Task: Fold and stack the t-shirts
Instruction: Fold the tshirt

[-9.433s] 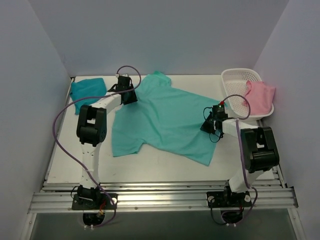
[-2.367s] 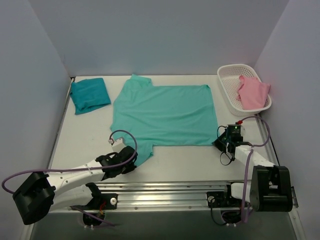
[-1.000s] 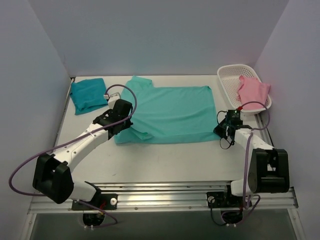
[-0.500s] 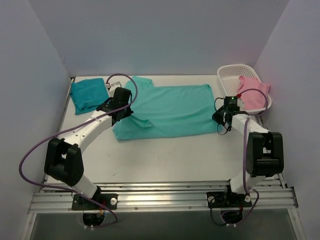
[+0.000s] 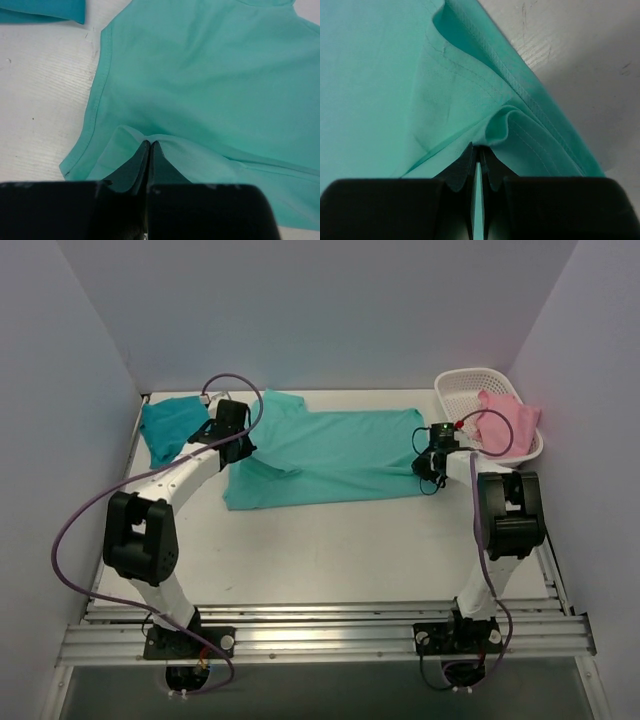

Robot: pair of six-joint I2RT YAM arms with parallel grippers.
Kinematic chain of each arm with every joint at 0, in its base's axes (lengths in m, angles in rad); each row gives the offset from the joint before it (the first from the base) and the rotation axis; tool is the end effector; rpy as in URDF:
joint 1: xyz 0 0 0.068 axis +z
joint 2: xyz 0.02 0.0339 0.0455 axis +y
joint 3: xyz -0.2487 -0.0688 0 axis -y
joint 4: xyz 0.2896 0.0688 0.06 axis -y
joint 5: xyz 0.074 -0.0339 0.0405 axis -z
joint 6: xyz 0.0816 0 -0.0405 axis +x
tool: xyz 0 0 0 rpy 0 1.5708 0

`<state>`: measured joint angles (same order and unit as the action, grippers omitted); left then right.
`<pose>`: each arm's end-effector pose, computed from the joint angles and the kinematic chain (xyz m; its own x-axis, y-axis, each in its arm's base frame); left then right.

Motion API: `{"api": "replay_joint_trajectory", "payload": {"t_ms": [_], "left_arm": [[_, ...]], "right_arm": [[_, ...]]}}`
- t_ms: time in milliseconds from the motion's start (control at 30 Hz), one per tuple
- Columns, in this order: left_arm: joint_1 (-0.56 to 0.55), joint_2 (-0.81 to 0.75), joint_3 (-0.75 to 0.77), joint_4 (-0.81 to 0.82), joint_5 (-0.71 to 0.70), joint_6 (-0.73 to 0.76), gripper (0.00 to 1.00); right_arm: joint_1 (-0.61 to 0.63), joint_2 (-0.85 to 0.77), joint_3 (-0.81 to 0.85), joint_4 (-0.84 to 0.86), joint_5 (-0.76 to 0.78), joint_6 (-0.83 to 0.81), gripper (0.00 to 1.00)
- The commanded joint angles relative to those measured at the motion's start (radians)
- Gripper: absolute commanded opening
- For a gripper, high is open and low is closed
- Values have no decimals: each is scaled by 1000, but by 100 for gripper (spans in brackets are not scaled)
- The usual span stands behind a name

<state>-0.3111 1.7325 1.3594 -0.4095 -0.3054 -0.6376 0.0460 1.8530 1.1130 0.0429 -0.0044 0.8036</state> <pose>0.4447 -0.1172 0.2022 -0.5924 -0.4059 -0.6960 -0.3281 0.9105 -0.2517 0.4624 0.0216 0.1015 -0.4807 0.6985 -0.5302 0.4274 0.7145 0.5539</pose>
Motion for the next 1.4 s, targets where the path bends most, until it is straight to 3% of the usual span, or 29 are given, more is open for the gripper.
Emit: {"api": "replay_joint_trajectory", "payload": {"t_ms": [0,233,433,467,500,600,633,667,700,733,833,1100,1367], "left_arm": [[15,74,52,60,43,21,2],[35,215,102,136,109,30,3],[64,301,190,147,155,36,24],[67,308,199,143,164,36,30],[70,309,205,137,166,36,49],[78,300,221,132,167,32,79],[81,289,227,130,169,32,89],[83,285,233,123,169,32,94],[86,282,244,117,172,35,95],[87,276,265,106,172,38,96],[101,268,302,83,180,53,97],[177,381,533,70,258,76,96],[233,747,938,-9,422,27,96]], "right_arm": [[17,41,56,-14,52,19,0],[43,91,114,-38,119,35,0],[52,95,180,-93,155,54,0],[55,97,206,-104,159,54,0],[57,98,215,-113,159,55,0],[58,117,266,-130,156,51,0],[58,133,286,-133,155,37,15],[57,143,304,-139,146,28,27],[58,155,345,-141,138,19,37],[57,175,364,-141,130,-3,63],[55,221,448,-173,126,-21,90],[55,242,515,-178,135,-20,92],[48,356,709,-189,100,-43,91]]}}
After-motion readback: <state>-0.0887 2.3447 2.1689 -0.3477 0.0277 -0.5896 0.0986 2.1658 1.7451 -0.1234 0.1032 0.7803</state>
